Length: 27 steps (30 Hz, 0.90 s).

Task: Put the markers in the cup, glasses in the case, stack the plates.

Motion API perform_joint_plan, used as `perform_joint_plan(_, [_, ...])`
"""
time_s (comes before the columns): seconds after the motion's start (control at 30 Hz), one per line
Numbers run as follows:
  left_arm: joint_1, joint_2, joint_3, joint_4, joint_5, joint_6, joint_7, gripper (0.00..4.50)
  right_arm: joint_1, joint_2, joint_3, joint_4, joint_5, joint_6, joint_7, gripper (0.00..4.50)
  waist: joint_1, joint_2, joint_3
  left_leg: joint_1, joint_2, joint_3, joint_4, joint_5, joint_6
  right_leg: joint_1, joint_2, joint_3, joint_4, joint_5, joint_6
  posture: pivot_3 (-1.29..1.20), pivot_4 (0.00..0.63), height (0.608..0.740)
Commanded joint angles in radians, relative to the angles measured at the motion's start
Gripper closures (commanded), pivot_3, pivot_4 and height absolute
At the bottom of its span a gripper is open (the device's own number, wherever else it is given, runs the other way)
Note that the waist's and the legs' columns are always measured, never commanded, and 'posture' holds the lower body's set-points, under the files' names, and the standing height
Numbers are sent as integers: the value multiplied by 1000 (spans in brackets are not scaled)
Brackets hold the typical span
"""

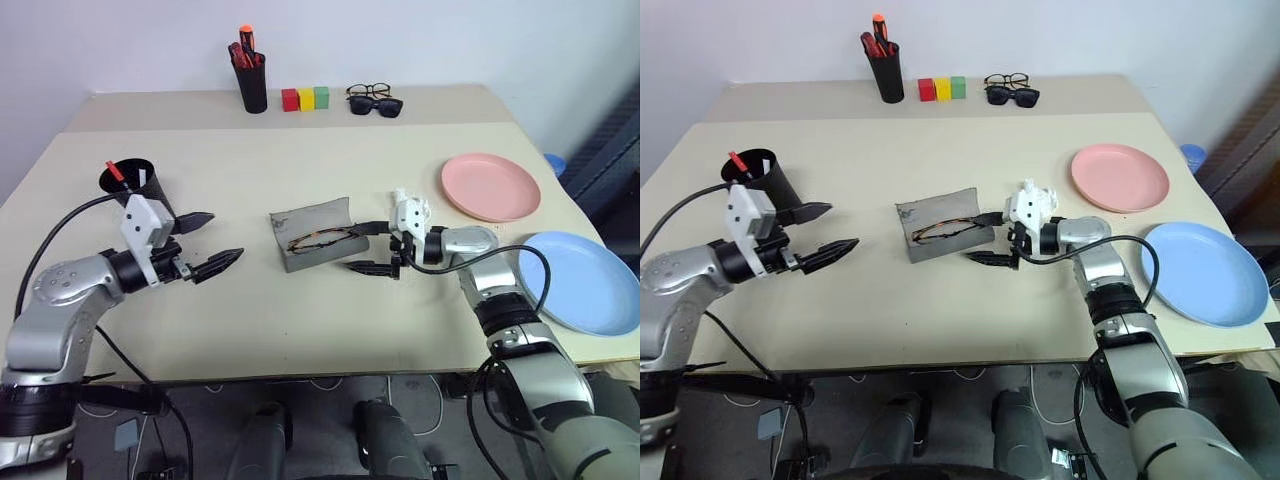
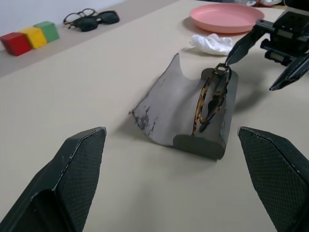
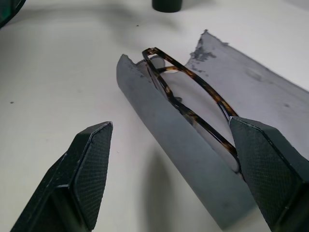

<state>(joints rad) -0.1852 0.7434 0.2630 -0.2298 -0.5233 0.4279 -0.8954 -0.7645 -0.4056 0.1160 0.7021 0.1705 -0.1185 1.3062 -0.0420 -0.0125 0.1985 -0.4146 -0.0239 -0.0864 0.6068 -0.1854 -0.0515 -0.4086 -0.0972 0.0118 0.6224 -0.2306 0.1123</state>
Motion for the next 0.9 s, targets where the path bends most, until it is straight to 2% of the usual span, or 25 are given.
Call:
perform_joint_plan(0.03, [31, 21, 66, -74, -36, 25, 24, 0, -21, 4, 0, 7, 8, -21, 35, 571, 0, 0, 0, 0, 0, 0, 0, 0, 0, 0, 0, 0, 0, 0, 0, 0, 150, 740])
perform_joint_plan(0.27, [85, 27, 101, -117, -54, 52, 48, 0, -22, 13, -22, -4, 23, -28, 43, 571, -2, 0, 0, 0, 0, 0, 0, 0, 0, 0, 0, 0, 0, 0, 0, 0, 150, 740])
perform_joint_plan(0.6, [43, 23, 54, -83, -46, 47, 44, 0, 25, -7, -23, -98, 47, 12, 46, 571, -1, 0, 0, 0, 0, 1, 0, 0, 0, 0, 0, 1, 0, 0, 0, 0, 150, 740])
perform_joint_plan(0.9, [1, 24, 27, -45, -32, 39, 53, 0, 34, -21, -29, -78, -5, -54, -65, 571, -2, 0, 0, 1, 0, 1, -1, 0, 0, 0, 0, 1, 0, 0, 0, 0, 150, 740])
